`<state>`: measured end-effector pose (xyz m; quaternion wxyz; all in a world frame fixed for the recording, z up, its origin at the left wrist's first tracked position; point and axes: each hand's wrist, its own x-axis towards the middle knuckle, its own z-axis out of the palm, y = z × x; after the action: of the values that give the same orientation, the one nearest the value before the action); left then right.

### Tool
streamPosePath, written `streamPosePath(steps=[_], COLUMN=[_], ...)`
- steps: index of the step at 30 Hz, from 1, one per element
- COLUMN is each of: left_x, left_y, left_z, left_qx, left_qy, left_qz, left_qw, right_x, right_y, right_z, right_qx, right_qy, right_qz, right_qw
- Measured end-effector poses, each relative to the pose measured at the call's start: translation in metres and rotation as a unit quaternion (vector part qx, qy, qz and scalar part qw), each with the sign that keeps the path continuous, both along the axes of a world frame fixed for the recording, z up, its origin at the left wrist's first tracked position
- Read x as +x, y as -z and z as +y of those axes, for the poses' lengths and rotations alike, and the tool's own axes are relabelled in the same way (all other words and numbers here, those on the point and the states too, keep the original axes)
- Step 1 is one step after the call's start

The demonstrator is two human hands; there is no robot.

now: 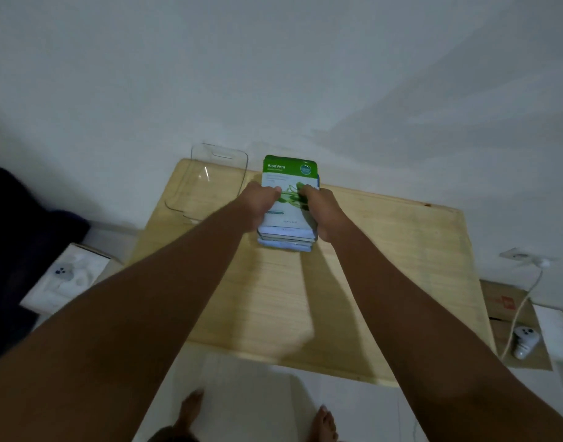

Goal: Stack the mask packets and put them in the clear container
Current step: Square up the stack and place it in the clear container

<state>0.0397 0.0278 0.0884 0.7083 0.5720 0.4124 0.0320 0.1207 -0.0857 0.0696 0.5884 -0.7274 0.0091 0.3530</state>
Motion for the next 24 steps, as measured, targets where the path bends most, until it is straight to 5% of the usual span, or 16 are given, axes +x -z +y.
streamPosePath(steps=[7,12,24], left_x=[-0.009,-0.009,-0.004], left_y=[-0.027,-0.031,0.043], left_z=[0.101,0.174,0.227], left_qx=[0.027,0.130,0.331], left_qy=[0.014,0.055,0.103], left_qz=[-0.049,-0.103,-0.136], left_qw=[0.998,0.985,0.928], right_x=[0.000,-0.006,-0.010], right_y=[-0.038,-0.047,0.025], right_z=[0.090,0.147,0.190], right_qx=[0.031,0.066,0.018], right_qy=[-0.002,0.036,0.040], right_qz=[-0.064,-0.150,-0.335], right_qw=[0.997,0.986,0.941])
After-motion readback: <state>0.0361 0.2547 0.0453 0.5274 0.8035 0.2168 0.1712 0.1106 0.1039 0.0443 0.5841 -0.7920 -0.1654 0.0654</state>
